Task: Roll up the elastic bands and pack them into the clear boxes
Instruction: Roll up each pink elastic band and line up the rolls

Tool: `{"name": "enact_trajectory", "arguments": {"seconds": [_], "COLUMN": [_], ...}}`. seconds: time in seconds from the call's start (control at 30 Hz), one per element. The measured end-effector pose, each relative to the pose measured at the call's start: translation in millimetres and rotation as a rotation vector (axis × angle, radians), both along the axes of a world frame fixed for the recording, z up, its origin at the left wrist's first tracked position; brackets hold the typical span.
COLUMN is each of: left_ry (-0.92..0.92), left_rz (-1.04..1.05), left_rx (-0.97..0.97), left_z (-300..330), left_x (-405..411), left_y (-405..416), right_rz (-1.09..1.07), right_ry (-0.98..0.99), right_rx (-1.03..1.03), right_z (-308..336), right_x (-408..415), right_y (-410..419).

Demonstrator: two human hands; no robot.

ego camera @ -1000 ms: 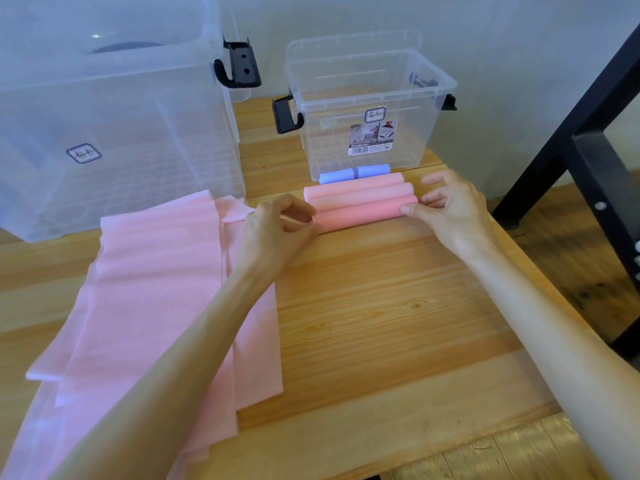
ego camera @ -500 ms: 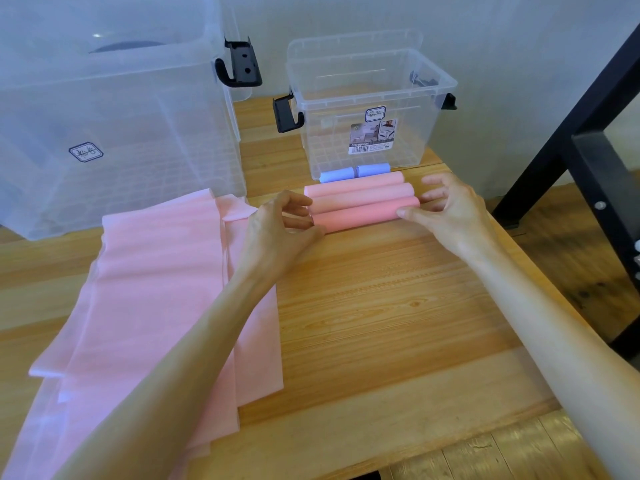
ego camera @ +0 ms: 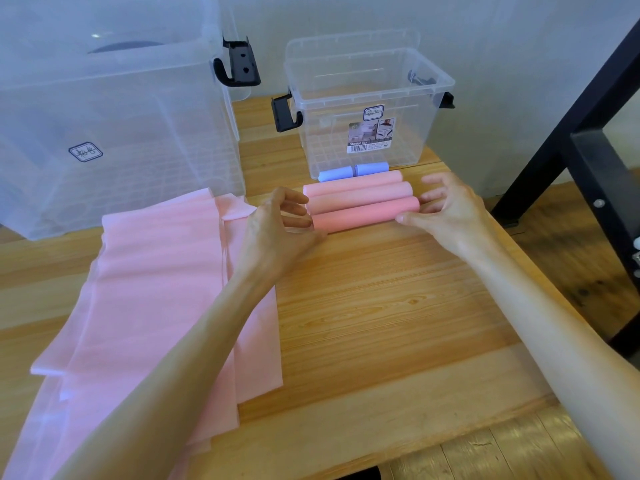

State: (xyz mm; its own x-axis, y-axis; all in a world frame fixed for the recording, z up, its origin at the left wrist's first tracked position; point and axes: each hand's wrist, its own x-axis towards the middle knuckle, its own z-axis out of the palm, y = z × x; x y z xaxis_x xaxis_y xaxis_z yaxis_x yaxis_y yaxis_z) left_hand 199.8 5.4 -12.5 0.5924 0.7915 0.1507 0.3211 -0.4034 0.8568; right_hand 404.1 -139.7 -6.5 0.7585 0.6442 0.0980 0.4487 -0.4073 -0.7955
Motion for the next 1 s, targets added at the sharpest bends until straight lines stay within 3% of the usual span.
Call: {"name": "enact_trajectory", "arguments": {"seconds": [1.0], "left_ry": [0.061], "left_rz": [0.053], "left_rx": [0.063], "left_z": [0.9], "left_x": [5.9], "left_y": [5.0], "right_rz": [-0.029], "right_ry": [-0.042], "right_rx": [-0.005], "right_z": [-0.7], "right_x": [3.4], "right_y": [6.0]}}
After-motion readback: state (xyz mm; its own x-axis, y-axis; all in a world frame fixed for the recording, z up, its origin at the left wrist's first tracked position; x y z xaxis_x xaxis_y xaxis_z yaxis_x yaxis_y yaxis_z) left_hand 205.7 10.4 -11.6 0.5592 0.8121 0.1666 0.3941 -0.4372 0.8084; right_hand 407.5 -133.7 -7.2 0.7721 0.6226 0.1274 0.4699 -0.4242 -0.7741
